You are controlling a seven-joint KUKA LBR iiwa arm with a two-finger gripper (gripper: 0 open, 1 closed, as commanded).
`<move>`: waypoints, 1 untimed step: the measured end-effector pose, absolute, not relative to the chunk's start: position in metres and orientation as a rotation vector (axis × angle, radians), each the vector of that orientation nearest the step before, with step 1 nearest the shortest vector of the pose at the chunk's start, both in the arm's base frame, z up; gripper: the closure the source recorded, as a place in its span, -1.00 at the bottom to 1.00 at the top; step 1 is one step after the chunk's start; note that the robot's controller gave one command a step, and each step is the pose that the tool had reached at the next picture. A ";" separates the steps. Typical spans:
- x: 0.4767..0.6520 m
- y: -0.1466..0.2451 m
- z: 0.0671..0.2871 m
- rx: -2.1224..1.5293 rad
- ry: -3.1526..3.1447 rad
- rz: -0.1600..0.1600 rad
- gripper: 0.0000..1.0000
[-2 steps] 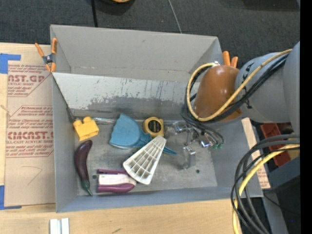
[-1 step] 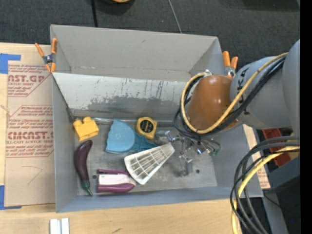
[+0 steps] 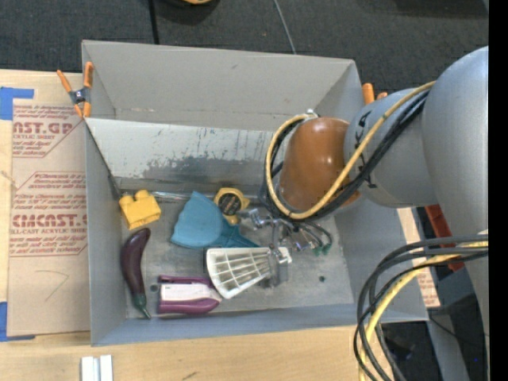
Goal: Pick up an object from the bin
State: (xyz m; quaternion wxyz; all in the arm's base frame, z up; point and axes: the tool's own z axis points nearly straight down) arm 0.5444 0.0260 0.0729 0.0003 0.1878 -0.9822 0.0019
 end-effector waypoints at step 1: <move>0.563 0.047 0.072 0.940 -3.018 0.007 1.00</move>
Offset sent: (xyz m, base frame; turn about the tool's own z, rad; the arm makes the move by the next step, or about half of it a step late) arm 0.0000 0.0000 0.0000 0.0000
